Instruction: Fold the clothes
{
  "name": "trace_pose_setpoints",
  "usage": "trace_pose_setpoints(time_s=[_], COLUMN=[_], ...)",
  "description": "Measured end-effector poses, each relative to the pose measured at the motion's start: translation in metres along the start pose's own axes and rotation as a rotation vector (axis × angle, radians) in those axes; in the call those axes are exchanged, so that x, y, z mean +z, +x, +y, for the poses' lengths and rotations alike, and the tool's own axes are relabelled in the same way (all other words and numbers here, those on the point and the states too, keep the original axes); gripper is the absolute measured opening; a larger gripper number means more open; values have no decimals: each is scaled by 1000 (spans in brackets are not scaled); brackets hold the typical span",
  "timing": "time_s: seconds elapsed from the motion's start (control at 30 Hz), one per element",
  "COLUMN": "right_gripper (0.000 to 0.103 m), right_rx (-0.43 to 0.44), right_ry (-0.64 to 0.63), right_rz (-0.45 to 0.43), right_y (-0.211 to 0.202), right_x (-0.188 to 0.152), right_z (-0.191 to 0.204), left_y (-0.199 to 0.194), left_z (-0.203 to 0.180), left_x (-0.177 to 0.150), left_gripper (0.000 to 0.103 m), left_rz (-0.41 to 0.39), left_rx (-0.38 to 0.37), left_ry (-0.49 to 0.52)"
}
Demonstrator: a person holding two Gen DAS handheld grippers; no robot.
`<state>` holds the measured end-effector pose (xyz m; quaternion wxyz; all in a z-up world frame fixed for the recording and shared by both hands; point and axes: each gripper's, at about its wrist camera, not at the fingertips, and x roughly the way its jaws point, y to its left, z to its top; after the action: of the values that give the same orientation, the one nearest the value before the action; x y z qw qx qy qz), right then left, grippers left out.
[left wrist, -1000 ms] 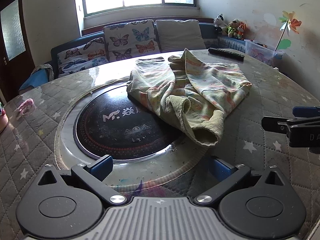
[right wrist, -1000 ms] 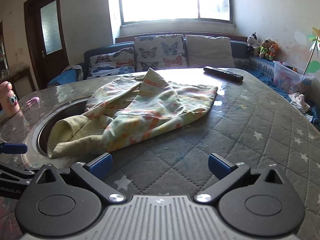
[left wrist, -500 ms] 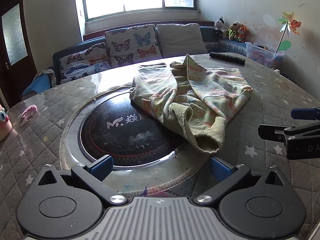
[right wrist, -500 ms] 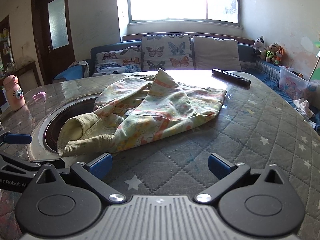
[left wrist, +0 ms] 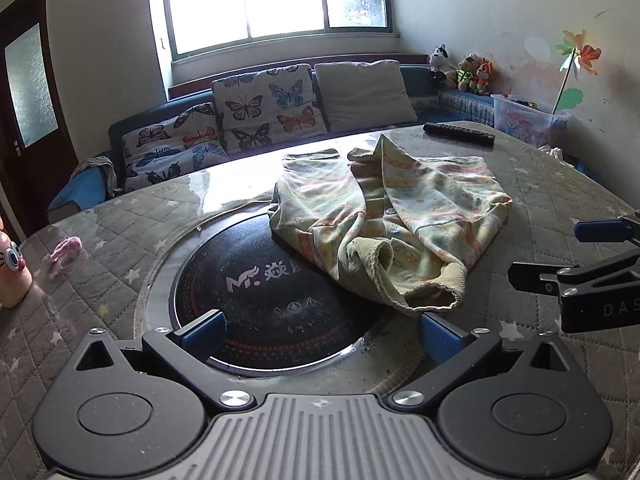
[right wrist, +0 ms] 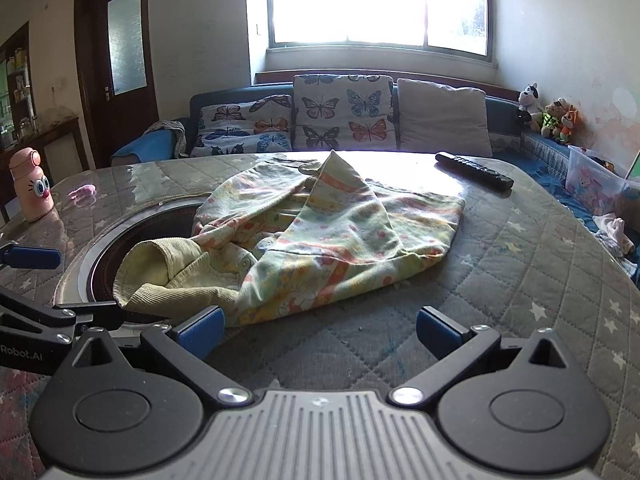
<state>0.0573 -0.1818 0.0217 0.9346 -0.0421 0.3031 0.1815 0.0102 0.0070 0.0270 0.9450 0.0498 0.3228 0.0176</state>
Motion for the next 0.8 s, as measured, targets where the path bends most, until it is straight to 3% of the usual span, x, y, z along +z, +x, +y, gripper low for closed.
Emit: trace_pose_setpoints(time_s=[0.5,0.8], right_gripper=[103,98], right_rx=[16,13], right_ry=[-12,-9], right_rz=[5,22], right_y=[16,41], right_x=[18,38], right_z=[-2,-15], left_y=[5,47], left_z=[11,-9], left_x=[31,66], left_gripper=[102,85], left_rz=[-53,-57], left_rx=[37,-23], left_ry=[38,151])
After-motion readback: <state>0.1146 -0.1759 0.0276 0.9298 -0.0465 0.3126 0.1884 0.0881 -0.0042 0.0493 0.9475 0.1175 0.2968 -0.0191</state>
